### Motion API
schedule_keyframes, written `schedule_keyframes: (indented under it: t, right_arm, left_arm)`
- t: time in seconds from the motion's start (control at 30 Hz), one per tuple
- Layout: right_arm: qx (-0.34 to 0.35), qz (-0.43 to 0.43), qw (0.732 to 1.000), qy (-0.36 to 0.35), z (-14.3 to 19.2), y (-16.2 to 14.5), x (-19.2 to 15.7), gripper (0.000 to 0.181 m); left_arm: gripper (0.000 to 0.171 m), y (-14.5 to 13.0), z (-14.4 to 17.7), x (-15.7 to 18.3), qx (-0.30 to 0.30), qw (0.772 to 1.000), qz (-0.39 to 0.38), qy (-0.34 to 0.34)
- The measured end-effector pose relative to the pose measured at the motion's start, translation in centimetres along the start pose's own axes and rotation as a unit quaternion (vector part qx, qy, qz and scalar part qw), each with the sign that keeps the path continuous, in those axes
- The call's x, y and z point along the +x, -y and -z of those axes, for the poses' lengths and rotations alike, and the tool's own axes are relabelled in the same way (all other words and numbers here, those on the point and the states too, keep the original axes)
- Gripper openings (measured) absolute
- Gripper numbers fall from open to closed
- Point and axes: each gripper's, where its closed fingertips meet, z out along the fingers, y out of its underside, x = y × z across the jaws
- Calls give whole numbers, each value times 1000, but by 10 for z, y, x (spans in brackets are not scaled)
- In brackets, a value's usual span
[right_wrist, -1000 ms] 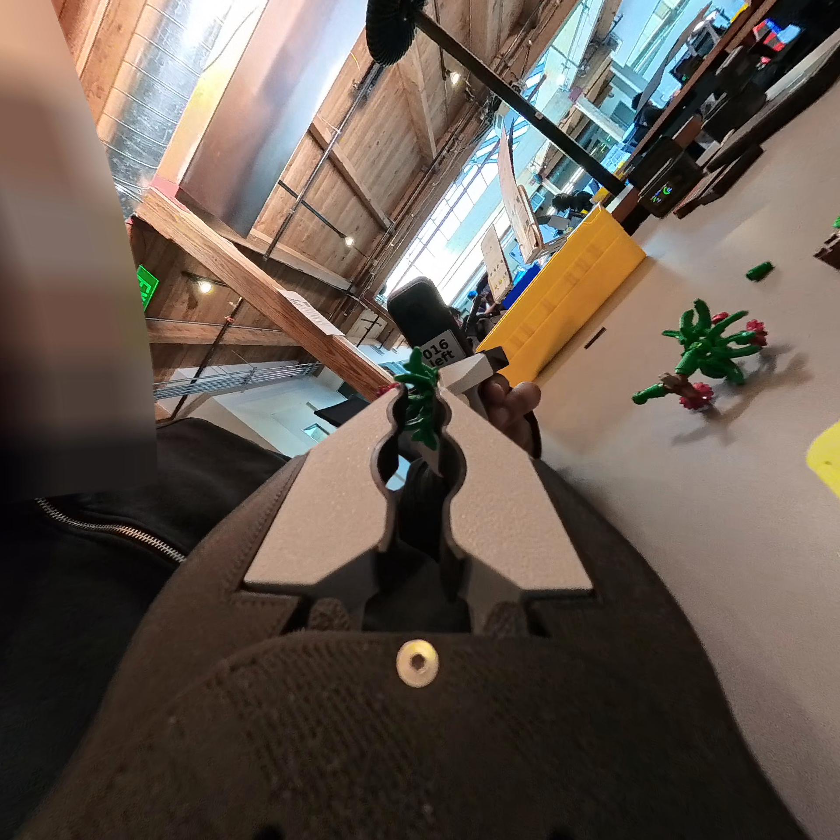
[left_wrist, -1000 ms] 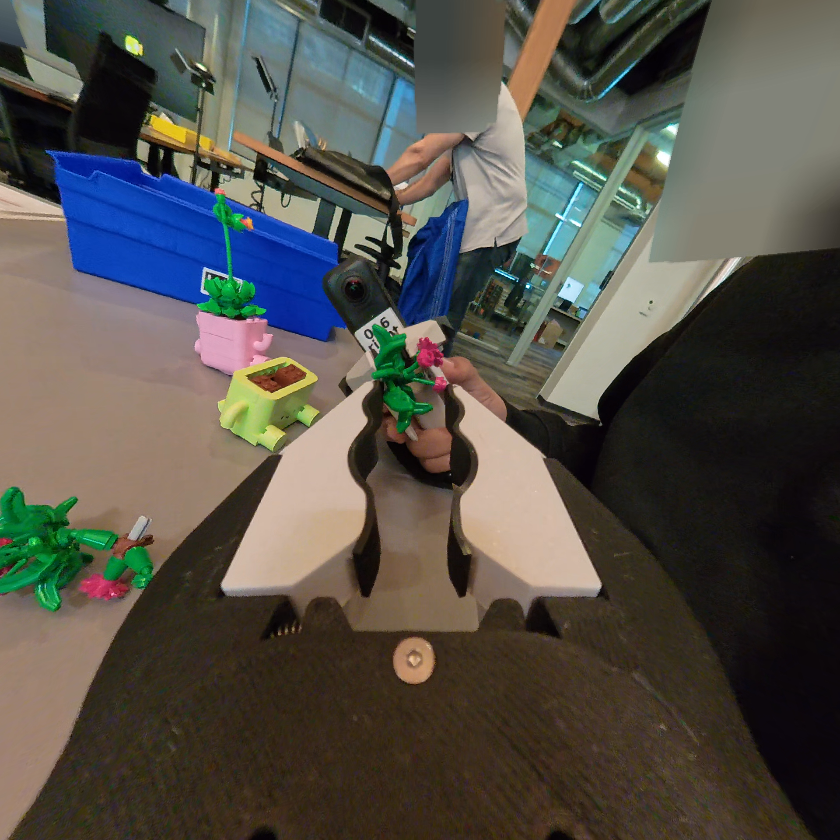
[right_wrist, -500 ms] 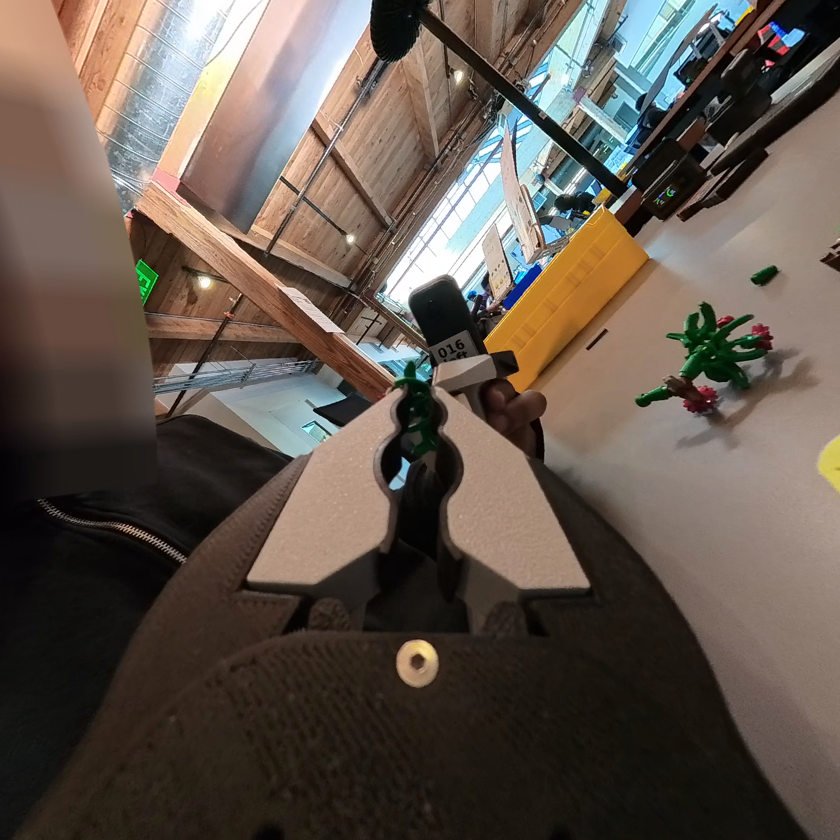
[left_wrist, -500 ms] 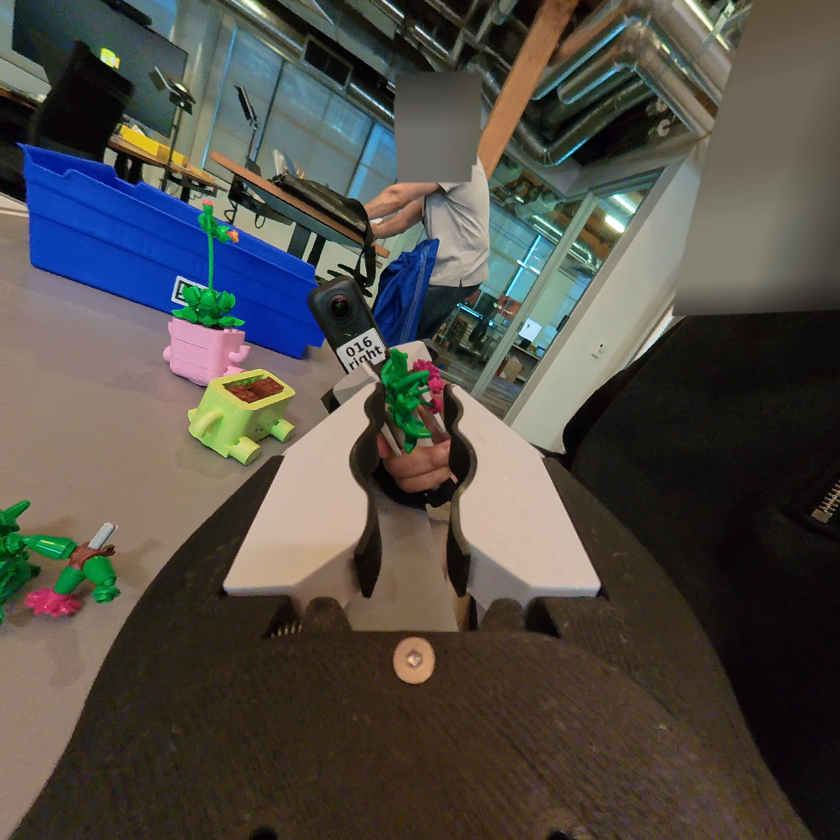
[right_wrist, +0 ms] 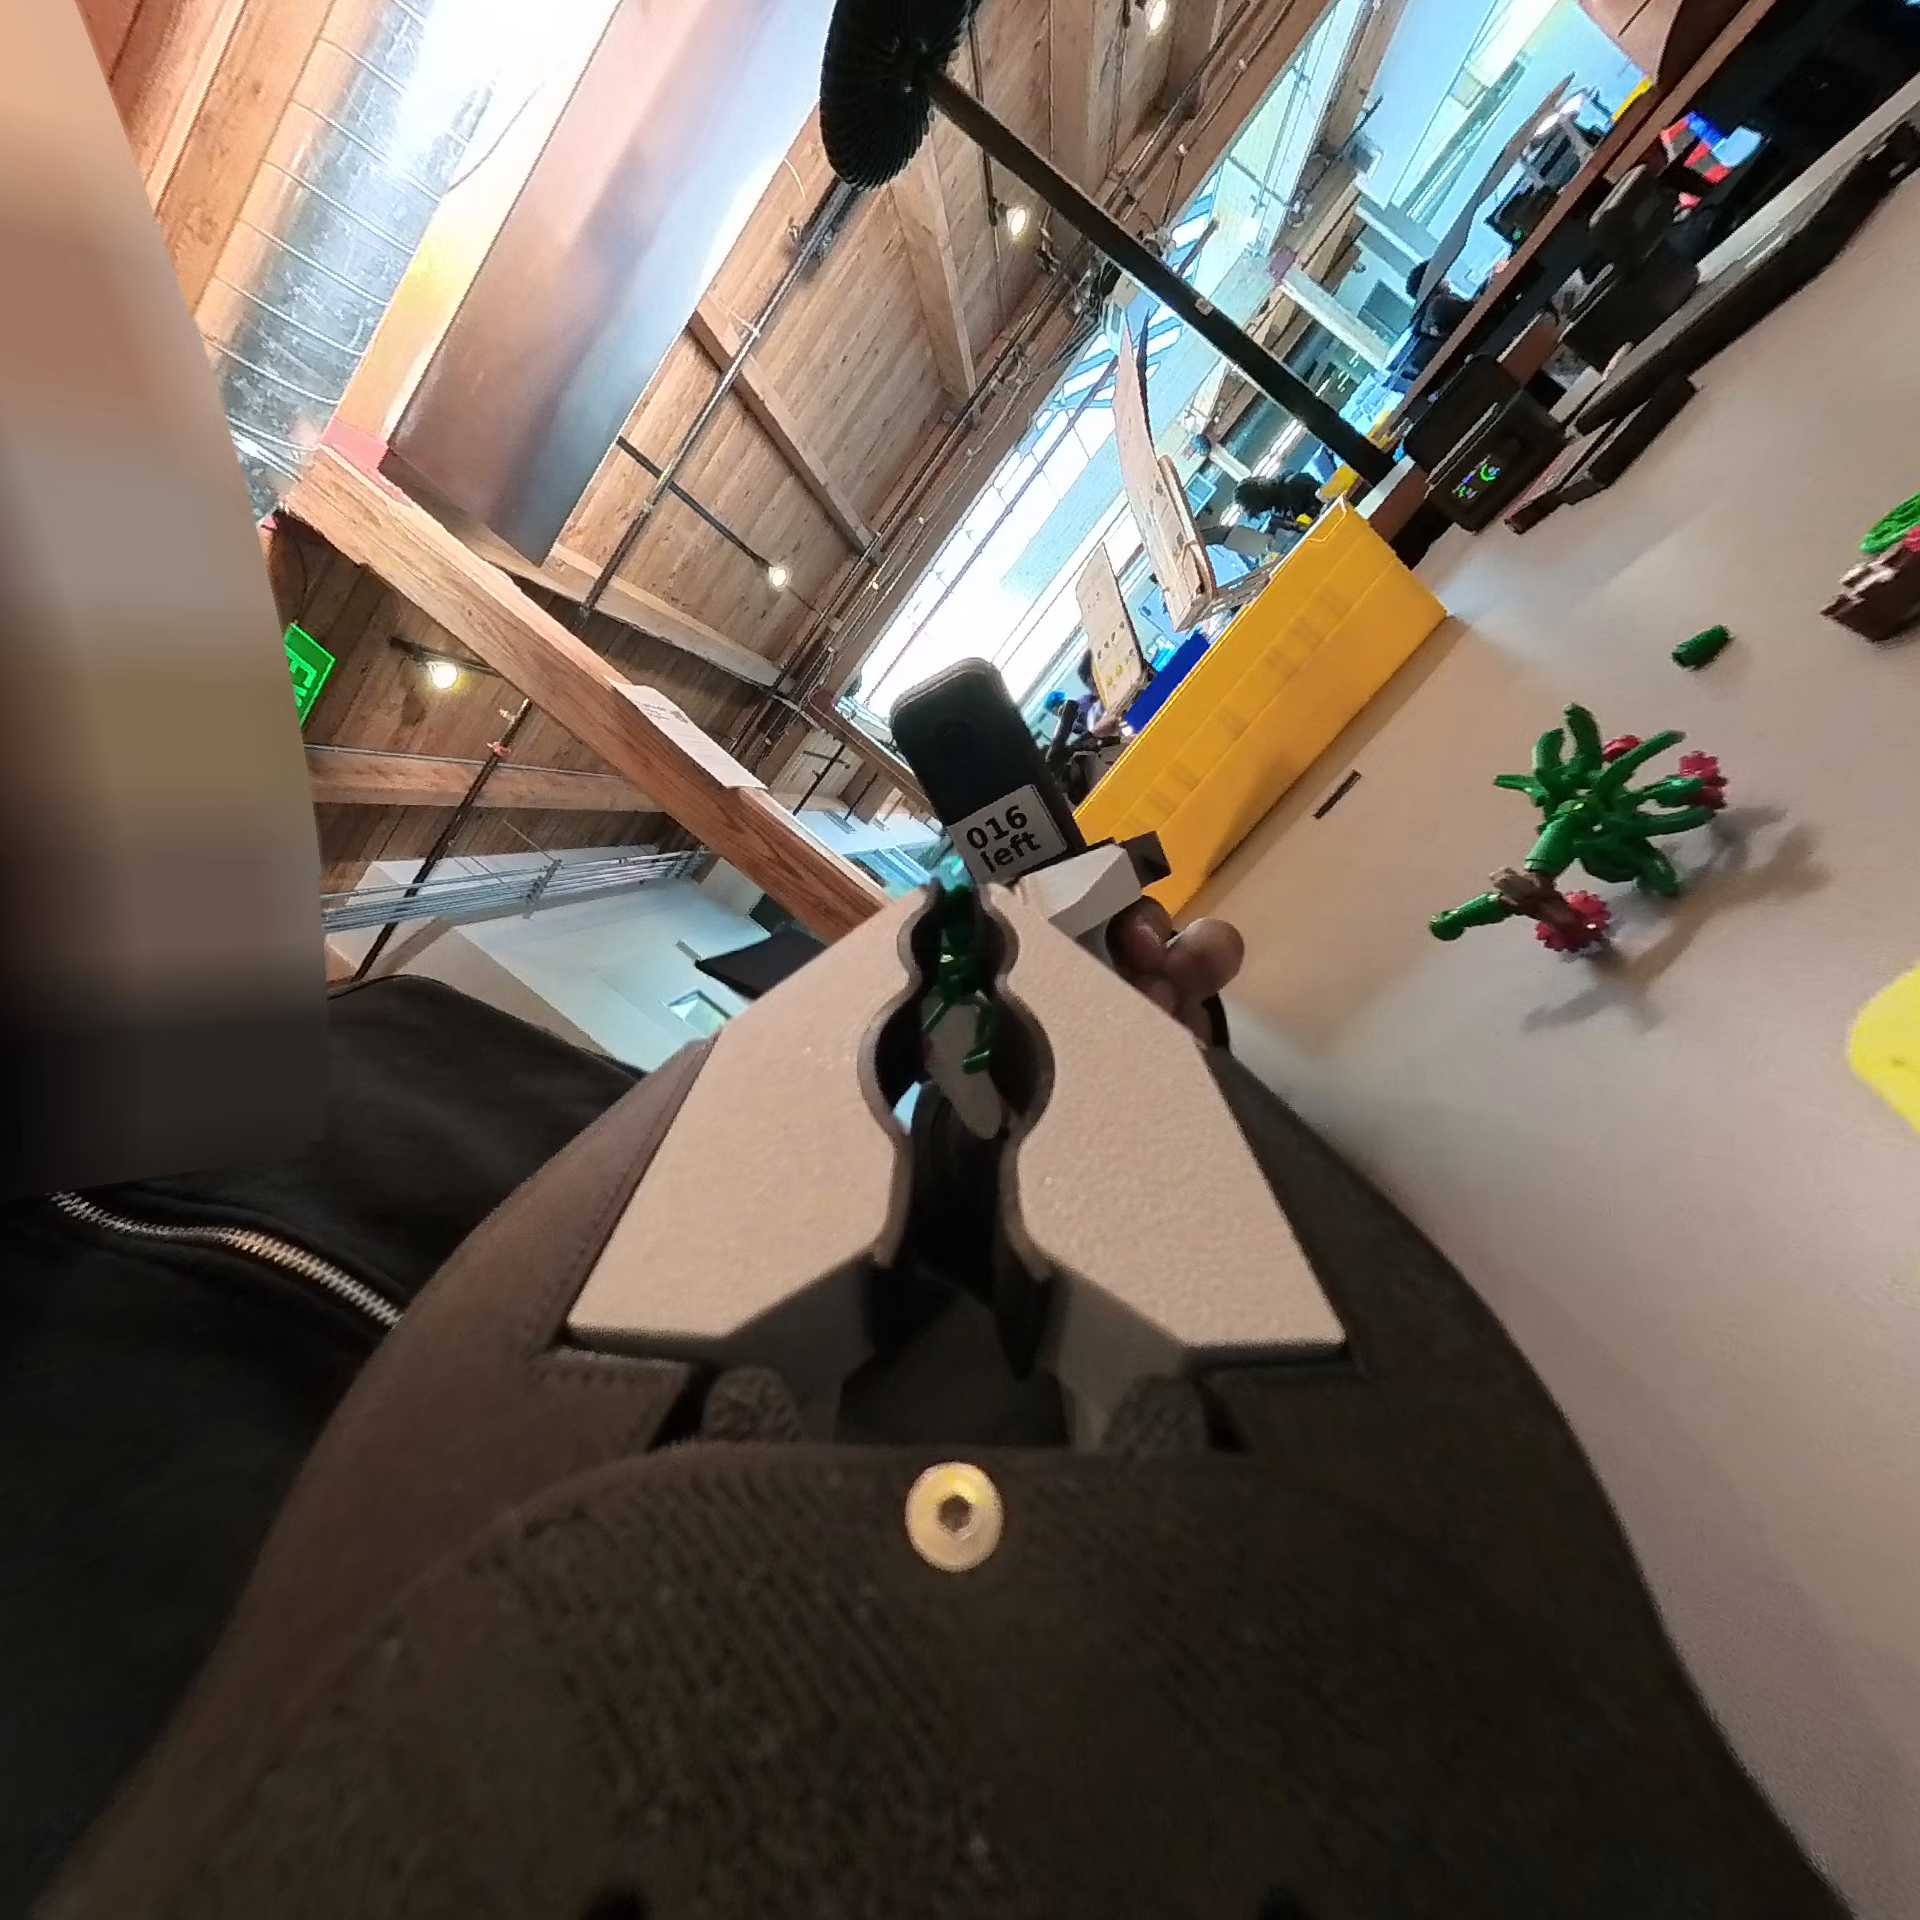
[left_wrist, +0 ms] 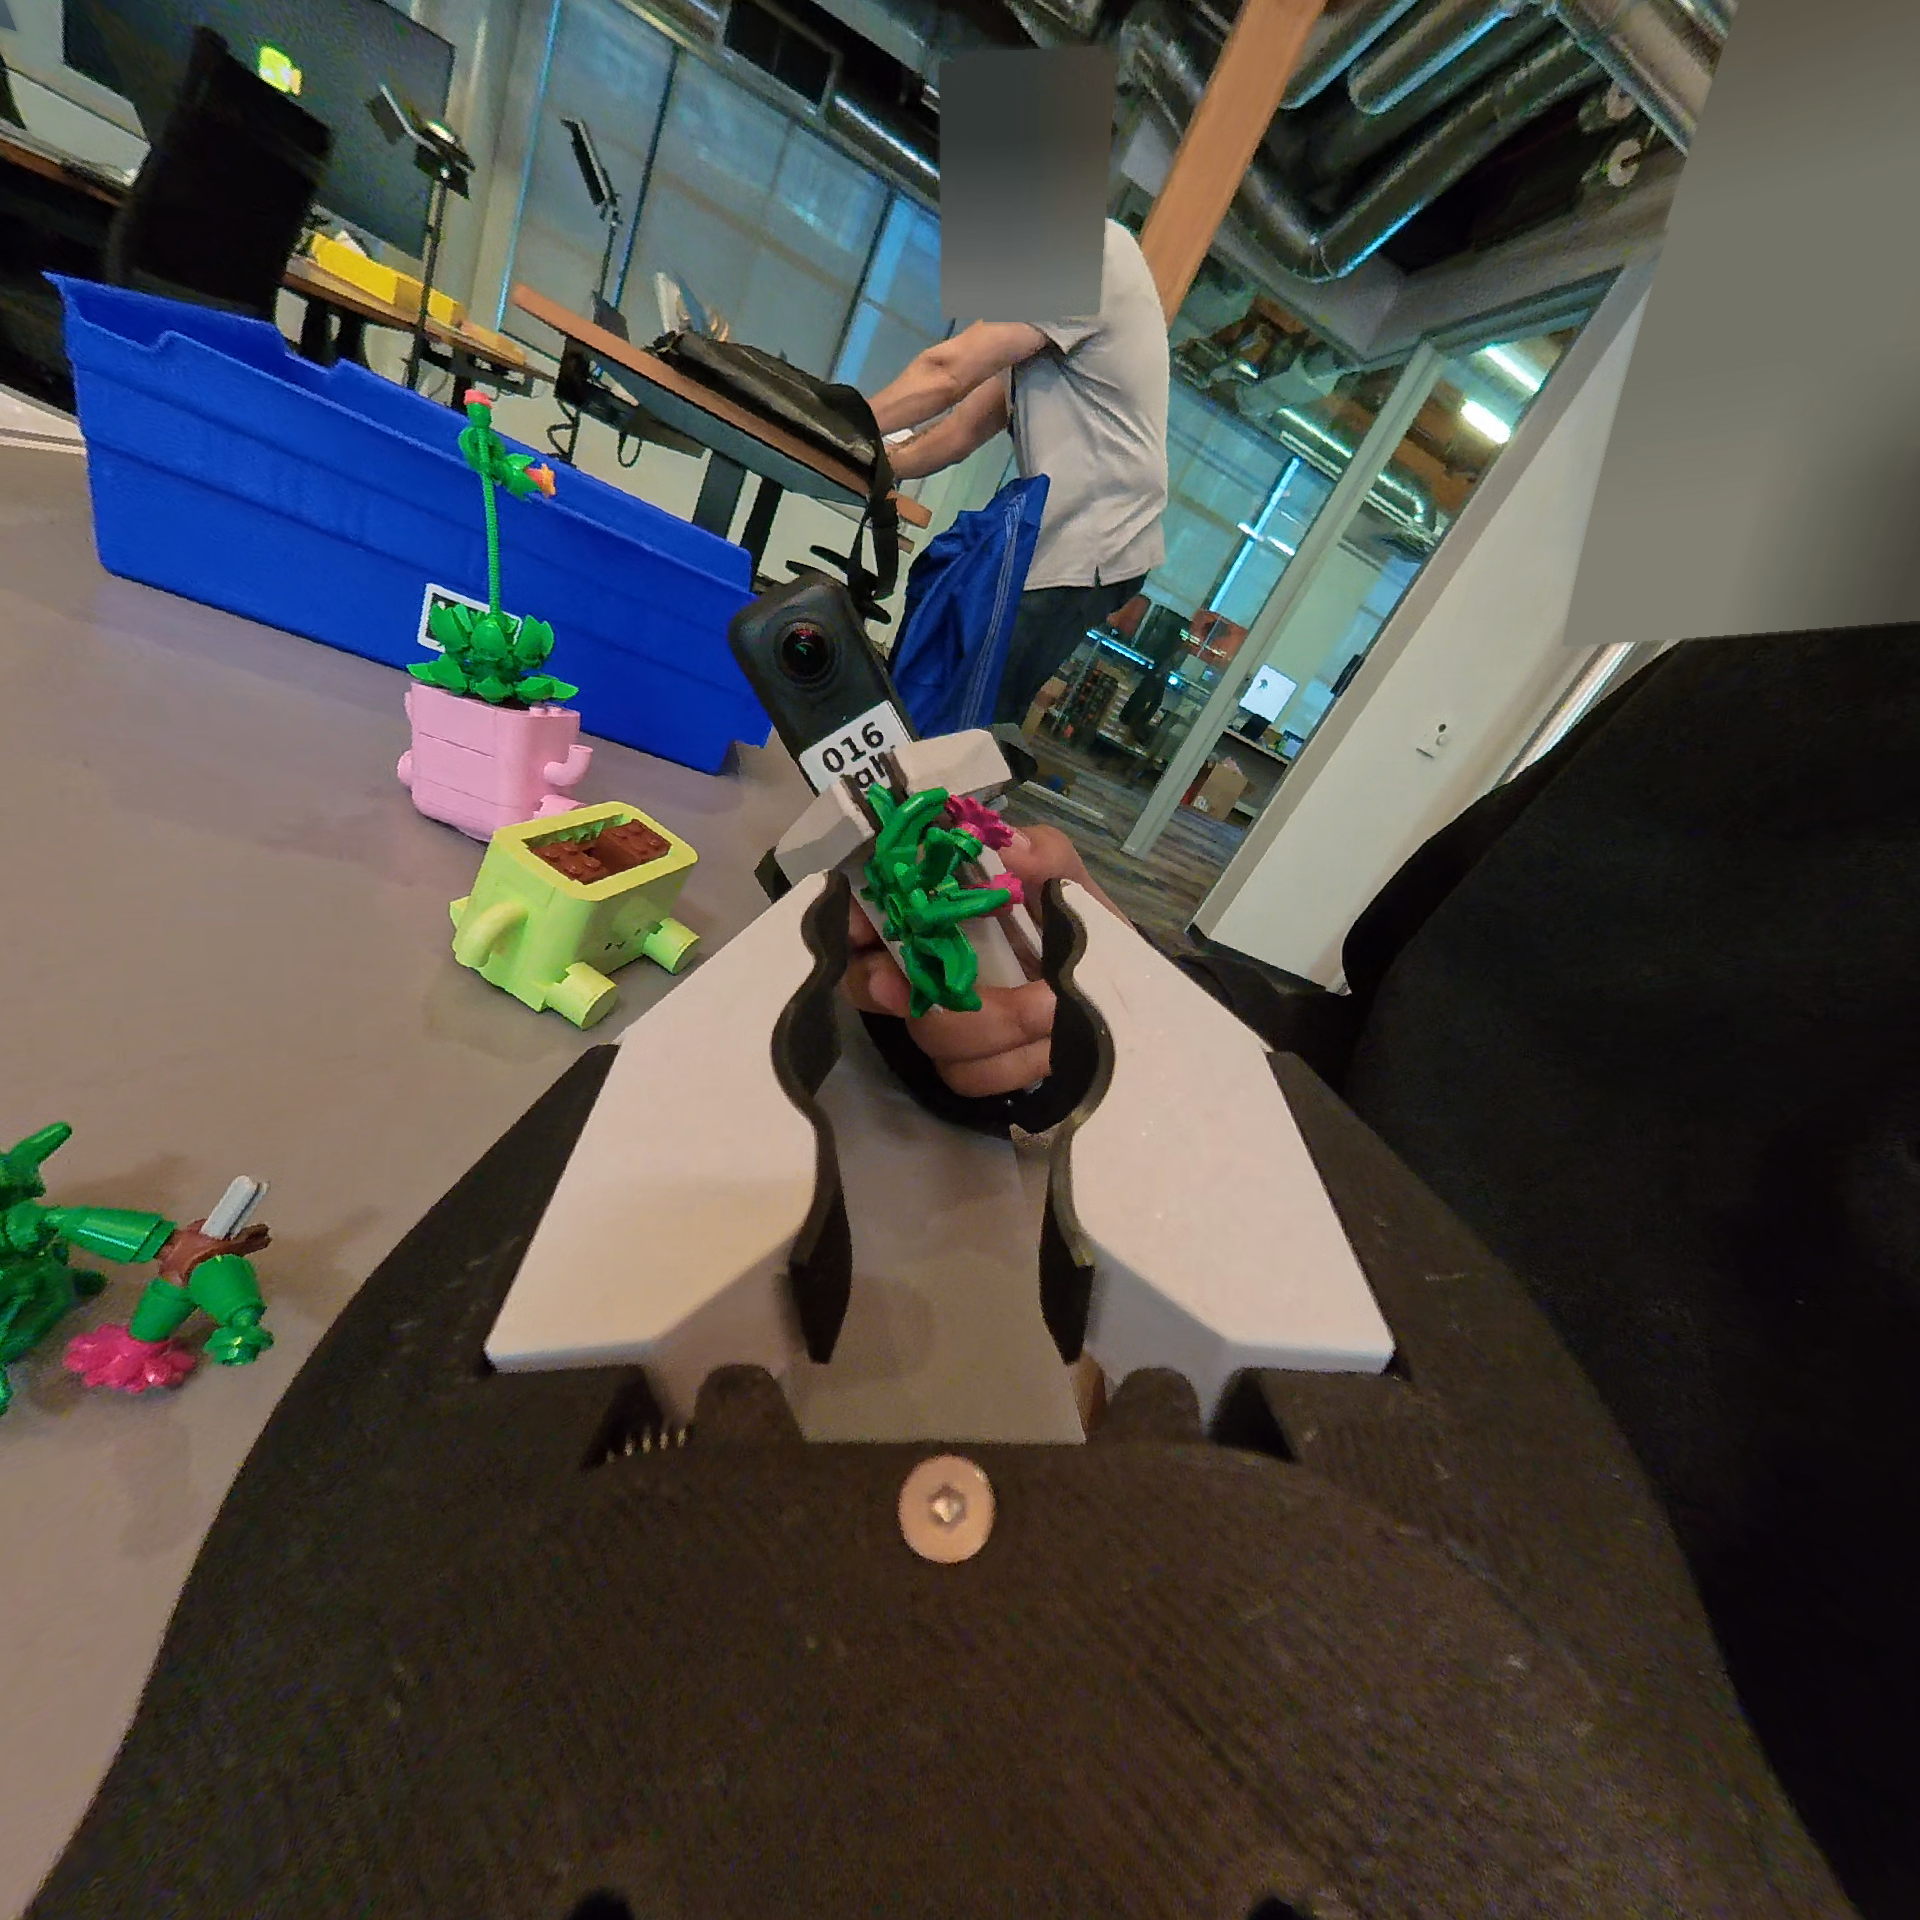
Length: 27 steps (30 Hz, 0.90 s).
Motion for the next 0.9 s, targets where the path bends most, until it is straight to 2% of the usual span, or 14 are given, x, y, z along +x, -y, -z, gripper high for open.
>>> schedule_keyframes:
  t: [0.13,0.27,0.4,0.67,0.9]
  right_arm:
    - [33,0,999,-14,2,9,4,2]
    - [57,9,998,-32,1,14,7,2]
    - [69,5,997,-35,1,16,8,3]
    - [63,11,997,-39,0,14,8,3]
    - [56,15,997,-48,-1,11,10,3]
  left_arm:
    - [32,-1,-2,-3,-4,1000,-20,20]
    - [22,8,2,-13,23,993,-74,87]
    - [19,16,6,-14,49,989,-89,106]
    - [21,24,10,-17,84,989,-52,106]
    - [24,21,10,-22,75,989,-47,120]
